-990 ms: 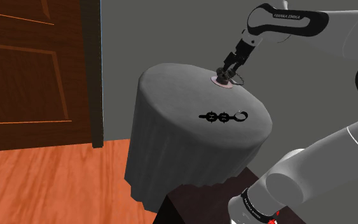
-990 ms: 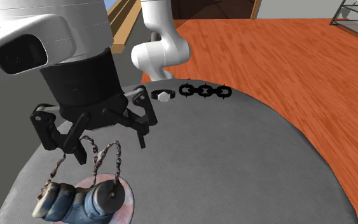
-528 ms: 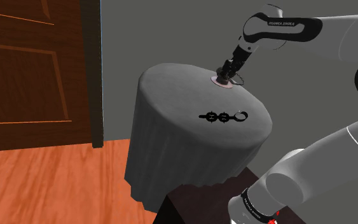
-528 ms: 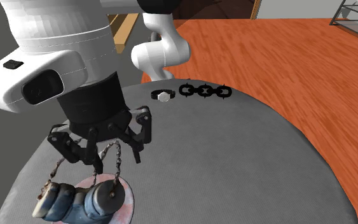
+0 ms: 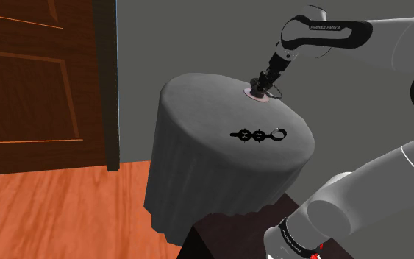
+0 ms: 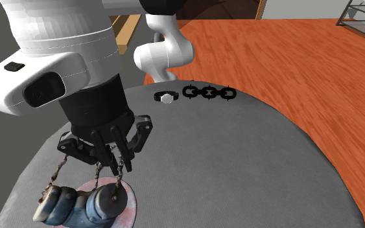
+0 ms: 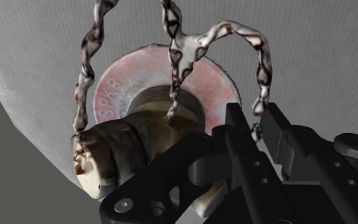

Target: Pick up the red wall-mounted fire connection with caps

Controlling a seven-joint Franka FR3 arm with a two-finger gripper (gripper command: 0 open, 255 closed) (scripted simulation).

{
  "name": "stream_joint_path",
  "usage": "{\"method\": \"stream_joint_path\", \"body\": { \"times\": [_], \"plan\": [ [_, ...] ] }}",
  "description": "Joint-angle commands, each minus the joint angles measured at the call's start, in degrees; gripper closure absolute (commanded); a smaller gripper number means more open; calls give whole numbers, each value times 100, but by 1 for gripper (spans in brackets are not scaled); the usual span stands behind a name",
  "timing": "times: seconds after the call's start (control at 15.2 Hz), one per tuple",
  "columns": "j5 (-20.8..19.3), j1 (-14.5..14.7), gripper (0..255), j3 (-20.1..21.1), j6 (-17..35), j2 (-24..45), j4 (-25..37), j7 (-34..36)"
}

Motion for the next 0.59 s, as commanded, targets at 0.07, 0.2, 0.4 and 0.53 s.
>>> {"method": "stream_joint_path", "body": {
  "times": [0.07, 0.2, 0.4, 0.53],
  "plan": [
    [0, 2, 255, 4, -73, -1, 70, 5],
    [0, 5, 255, 10, -227, -5, 221, 12],
    [4, 11, 255, 17, -458, 4, 460, 19],
    [8, 14, 255, 20, -613, 15, 625, 22]
  ]
}}
